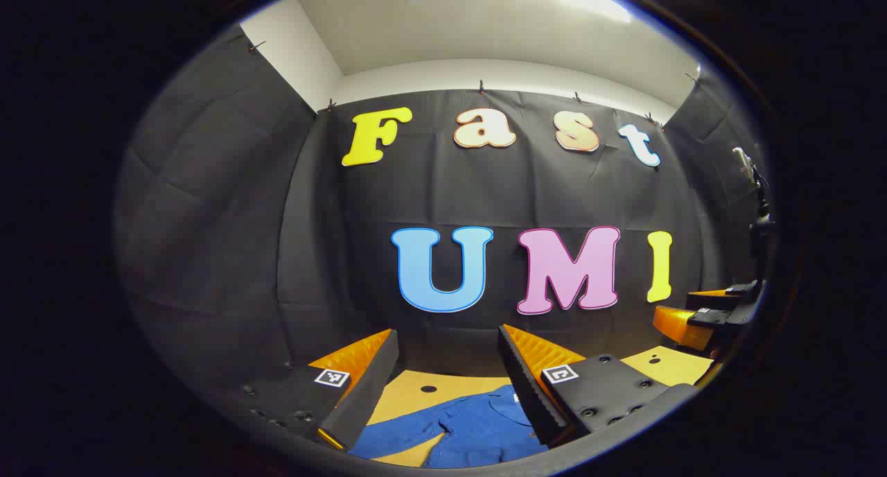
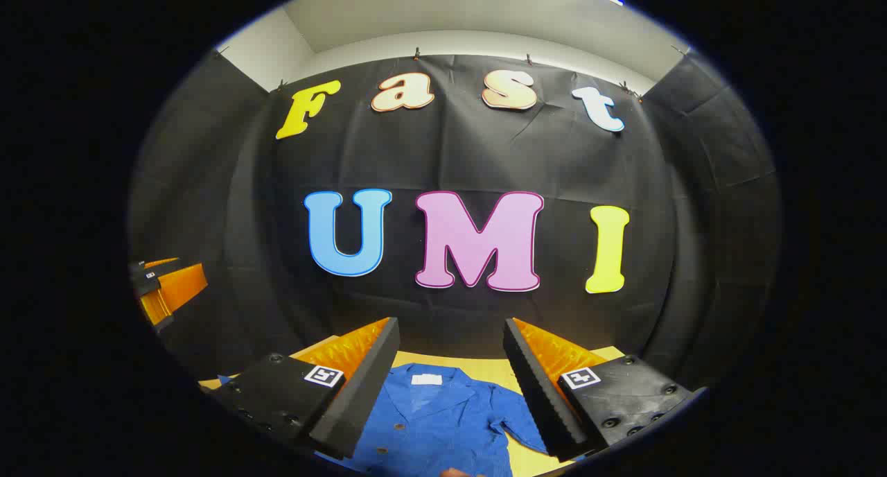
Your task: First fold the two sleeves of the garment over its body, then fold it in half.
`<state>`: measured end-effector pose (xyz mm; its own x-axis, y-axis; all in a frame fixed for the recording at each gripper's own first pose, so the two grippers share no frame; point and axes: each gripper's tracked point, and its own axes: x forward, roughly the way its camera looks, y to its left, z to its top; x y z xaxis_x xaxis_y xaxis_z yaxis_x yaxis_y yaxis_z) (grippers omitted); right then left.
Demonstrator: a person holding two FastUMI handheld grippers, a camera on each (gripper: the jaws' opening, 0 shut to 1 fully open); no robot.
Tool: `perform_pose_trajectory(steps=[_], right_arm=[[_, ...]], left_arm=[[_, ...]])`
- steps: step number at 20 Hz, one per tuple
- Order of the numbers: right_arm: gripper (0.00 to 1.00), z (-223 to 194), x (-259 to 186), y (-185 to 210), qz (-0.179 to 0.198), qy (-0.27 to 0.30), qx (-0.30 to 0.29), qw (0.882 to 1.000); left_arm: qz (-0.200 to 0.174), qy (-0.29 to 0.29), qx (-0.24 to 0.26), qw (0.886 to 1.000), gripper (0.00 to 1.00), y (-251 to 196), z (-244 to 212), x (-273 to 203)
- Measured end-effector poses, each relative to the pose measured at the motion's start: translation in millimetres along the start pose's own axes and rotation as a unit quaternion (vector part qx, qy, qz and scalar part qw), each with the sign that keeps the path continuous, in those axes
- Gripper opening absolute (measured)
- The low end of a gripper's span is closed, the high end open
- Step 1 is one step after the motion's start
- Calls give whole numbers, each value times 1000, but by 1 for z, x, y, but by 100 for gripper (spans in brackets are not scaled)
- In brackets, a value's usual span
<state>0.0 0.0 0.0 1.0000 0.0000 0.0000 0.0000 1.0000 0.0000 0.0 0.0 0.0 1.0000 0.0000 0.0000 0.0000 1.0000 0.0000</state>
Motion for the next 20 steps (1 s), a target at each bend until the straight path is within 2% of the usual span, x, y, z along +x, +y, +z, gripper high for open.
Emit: perform_pose_trajectory(steps=[2,5,8,11,12,13,14,20], right_arm=[[98,-7,-1,-12,-18,10,-6,1000],[98,-6,-2,-22,-29,12,3,999],[98,8,-10,-50,-52,-10,-13,999],[98,8,-10,-74,-77,-3,-22,997],[93,8,-9,-81,-84,0,-20,996],[98,7,-9,-86,-90,0,-19,996],[98,7,-9,-90,-96,1,-19,995],[98,-10,2,-111,-110,17,-32,993]], left_arm=[[-21,17,-23,999,81,-6,-18,12],[-24,25,-31,999,85,-6,-25,22],[-27,31,-34,999,83,-3,-32,37],[-29,31,-50,998,81,3,-35,45],[-27,33,-53,998,83,5,-37,47],[-27,34,-53,998,85,6,-37,47],[-27,34,-50,998,81,7,-39,47],[-36,25,-26,999,82,5,-32,52]])
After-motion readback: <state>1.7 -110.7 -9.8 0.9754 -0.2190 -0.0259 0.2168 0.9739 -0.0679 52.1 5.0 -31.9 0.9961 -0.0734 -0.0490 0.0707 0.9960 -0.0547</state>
